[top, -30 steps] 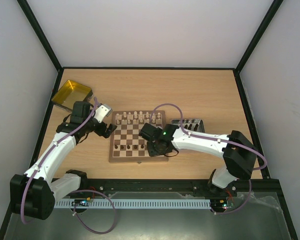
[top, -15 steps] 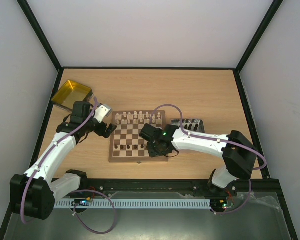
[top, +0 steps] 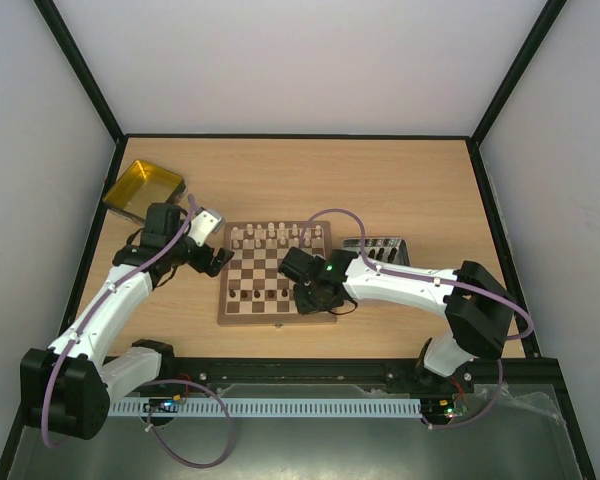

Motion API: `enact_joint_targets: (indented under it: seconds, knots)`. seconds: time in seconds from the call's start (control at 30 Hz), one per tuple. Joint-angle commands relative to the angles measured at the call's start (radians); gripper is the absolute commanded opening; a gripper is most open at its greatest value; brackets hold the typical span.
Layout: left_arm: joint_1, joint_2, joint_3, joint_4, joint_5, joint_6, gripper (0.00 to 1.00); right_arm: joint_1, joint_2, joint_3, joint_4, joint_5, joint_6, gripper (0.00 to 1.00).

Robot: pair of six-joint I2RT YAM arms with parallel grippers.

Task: Set up the chess pieces on the board
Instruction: Place the chess piece on the chessboard, then pick up the chess piece from the storage box.

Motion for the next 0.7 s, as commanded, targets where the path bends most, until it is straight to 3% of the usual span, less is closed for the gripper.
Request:
enact_joint_targets:
  seconds: [0.0, 0.4, 0.67]
  knots:
    - [-0.004, -0.002, -0.01, 0.003, -0.001, 0.003, 1.0, 0.009, -0.012, 0.004, 0.005, 0.015, 0.015, 0.14]
    - [-0.006, 0.002, -0.009, 0.0, 0.004, 0.006, 1.0, -0.022, -0.097, 0.089, -0.122, 0.172, 0.003, 0.29]
    - [-0.014, 0.007, -0.007, 0.002, 0.0, 0.005, 1.0, -0.363, -0.234, -0.038, -0.076, 0.106, -0.125, 0.24]
